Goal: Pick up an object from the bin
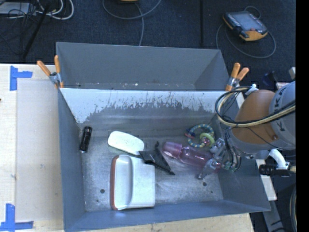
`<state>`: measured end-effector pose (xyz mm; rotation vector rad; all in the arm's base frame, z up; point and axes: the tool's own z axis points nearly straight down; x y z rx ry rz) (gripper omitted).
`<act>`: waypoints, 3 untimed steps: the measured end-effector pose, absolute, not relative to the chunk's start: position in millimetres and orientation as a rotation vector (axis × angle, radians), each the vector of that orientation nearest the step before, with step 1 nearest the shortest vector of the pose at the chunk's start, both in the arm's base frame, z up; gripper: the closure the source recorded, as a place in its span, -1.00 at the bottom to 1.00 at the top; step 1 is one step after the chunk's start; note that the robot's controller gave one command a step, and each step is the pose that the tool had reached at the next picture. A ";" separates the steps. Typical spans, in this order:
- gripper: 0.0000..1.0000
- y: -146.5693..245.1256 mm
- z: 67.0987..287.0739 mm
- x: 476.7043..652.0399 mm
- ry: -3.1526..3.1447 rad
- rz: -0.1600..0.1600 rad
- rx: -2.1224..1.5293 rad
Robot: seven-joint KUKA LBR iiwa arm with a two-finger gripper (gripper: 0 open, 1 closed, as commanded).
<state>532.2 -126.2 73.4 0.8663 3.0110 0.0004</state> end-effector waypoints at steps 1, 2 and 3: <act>1.00 -125.9 75.3 531.9 3.015 0.001 0.866; 1.00 -125.4 82.7 529.8 3.024 0.000 0.867; 1.00 -125.4 100.9 528.2 3.030 0.000 0.869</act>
Offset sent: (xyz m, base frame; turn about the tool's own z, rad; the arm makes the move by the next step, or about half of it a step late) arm -0.0002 0.0000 0.0581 0.0000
